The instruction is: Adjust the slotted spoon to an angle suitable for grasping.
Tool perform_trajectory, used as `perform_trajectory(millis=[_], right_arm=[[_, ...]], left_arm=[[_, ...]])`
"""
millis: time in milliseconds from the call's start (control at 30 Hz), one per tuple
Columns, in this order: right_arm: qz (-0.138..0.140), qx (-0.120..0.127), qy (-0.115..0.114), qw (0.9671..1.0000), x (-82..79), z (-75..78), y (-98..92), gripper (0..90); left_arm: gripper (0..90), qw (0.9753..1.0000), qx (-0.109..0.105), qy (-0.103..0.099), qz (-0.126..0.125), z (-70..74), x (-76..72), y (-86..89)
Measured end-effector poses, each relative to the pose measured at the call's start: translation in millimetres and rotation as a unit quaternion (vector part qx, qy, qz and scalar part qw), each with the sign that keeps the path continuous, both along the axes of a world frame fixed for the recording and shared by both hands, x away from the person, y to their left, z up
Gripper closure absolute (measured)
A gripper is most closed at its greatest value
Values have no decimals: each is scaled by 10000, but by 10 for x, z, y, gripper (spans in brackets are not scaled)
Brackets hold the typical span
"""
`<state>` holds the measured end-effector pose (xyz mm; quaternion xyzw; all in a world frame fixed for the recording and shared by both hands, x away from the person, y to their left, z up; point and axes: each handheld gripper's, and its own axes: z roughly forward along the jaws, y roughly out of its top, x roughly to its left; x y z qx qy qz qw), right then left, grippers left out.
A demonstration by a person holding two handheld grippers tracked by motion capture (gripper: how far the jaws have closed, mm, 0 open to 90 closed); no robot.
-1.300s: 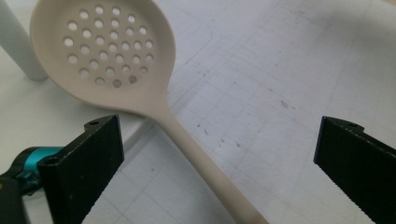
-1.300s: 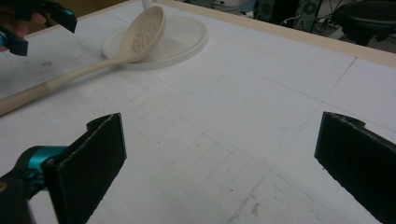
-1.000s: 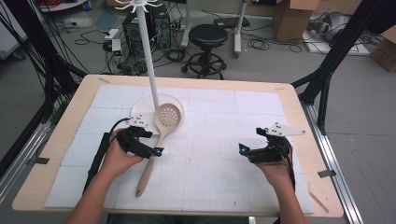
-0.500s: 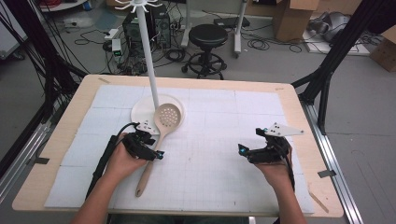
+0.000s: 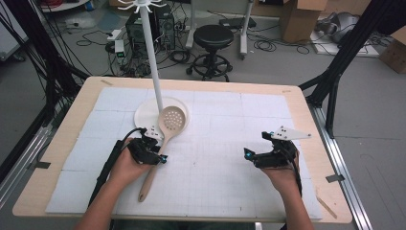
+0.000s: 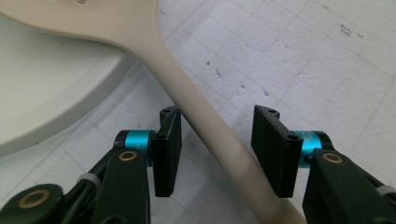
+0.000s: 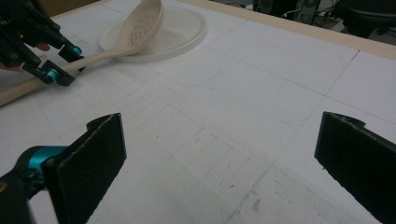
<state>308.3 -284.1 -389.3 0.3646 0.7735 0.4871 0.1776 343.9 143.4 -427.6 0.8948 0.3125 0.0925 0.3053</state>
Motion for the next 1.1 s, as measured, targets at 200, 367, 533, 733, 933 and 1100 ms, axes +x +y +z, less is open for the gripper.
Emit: perform_trajectory(millis=[200, 367, 533, 733, 933, 1100], right_arm=[[4, -10, -3, 10000, 2, -1, 2, 7], [1, -3, 5, 10000, 2, -1, 3, 7], [27, -14, 5, 10000, 1, -3, 11, 7], [16, -4, -2, 10000, -3, -2, 5, 7], [18, 9, 12, 10000, -5, -4, -2, 7], [30, -9, 3, 10000, 0, -7, 15, 7]], left_arm=[[684, 9998, 19, -56, -210, -4, -9, -8], [761, 9985, 186, -175, -482, 11, -39, -43], [765, 9984, 86, -66, -549, 9, -27, -32], [517, 9987, -75, -101, -499, 52, -43, 37], [493, 9993, -116, -10, -347, 60, -81, 266], [551, 9988, -197, 134, -429, 34, -118, 422]])
